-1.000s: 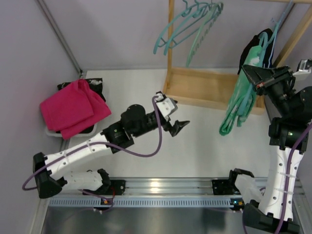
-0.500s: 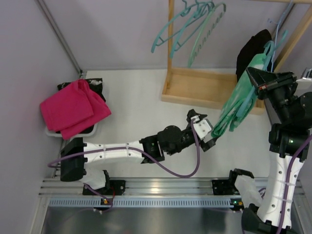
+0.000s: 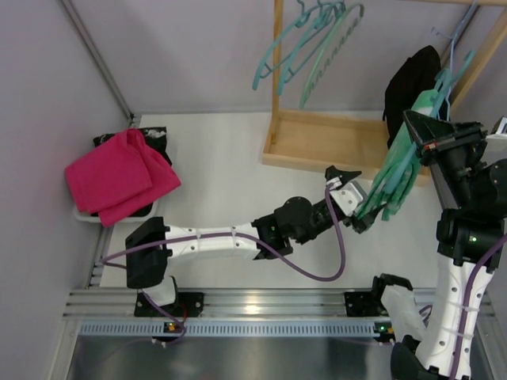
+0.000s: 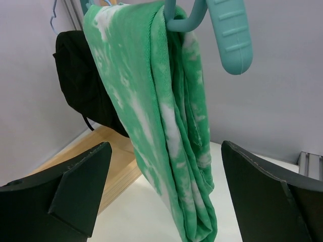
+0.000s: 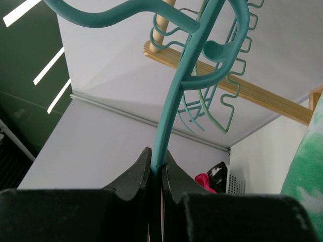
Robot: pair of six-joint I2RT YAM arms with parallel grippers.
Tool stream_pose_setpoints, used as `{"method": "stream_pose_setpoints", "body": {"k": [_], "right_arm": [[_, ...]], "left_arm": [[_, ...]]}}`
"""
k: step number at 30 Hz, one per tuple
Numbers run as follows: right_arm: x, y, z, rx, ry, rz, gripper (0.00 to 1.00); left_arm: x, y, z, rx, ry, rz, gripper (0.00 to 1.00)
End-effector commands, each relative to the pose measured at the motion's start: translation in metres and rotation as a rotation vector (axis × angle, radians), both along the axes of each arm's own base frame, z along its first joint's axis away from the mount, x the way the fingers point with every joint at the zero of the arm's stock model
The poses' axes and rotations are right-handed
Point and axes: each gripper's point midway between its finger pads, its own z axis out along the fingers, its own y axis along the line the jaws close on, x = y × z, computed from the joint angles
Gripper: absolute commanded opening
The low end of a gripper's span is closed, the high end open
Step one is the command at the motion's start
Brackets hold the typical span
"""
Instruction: Remove the trousers from the hanger
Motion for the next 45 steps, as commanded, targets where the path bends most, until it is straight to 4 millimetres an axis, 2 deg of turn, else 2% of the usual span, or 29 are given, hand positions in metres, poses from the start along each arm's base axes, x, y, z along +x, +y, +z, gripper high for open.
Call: {"method": "stream_pose_setpoints", "body": {"k": [1, 6, 10, 15, 19, 21, 24, 30, 37, 41, 45], "right_arm": [[-0.038, 0.01, 0.063, -0.057, -0.278, 0.003, 0.0], [-0.041, 0.013, 0.066, -0.042, -0.281, 0.023, 0.0], [-0.046, 0.016, 0.071, -0.041, -0.296, 0.039, 0.0], [-0.049, 0.018, 0.074, -0.034, -0.299, 0.051, 0.0], [-0.052, 0.02, 0.075, -0.027, -0.294, 0.06, 0.0], [-0.052, 0.02, 0.074, -0.027, -0.291, 0.06, 0.0], [-0.051, 0.02, 0.073, -0.025, -0.281, 0.066, 0.0], [-0.06, 0.023, 0.076, -0.021, -0.286, 0.072, 0.0], [-0.058, 0.023, 0.076, -0.02, -0.274, 0.076, 0.0], [-0.058, 0.024, 0.078, -0.016, -0.277, 0.083, 0.0], [-0.063, 0.025, 0.082, -0.01, -0.284, 0.088, 0.0]], "left_arm": [[0.0, -0.003, 0.038, -0.117, -0.049, 0.004, 0.96], [0.015, -0.007, 0.036, -0.117, -0.067, 0.085, 0.9], [0.025, -0.005, 0.029, -0.106, -0.09, 0.136, 0.77], [0.034, 0.001, 0.023, -0.096, -0.091, 0.172, 0.68], [0.043, 0.002, 0.022, -0.092, -0.101, 0.204, 0.68], [0.046, 0.0, 0.024, -0.1, -0.102, 0.202, 0.75], [0.044, -0.003, 0.026, -0.103, -0.109, 0.185, 0.77], [0.054, -0.007, 0.021, -0.094, -0.105, 0.226, 0.76], [0.062, -0.003, 0.023, -0.095, -0.109, 0.244, 0.64], [0.06, -0.001, 0.026, -0.105, -0.105, 0.234, 0.74], [0.063, -0.002, 0.025, -0.102, -0.104, 0.247, 0.71]]}}
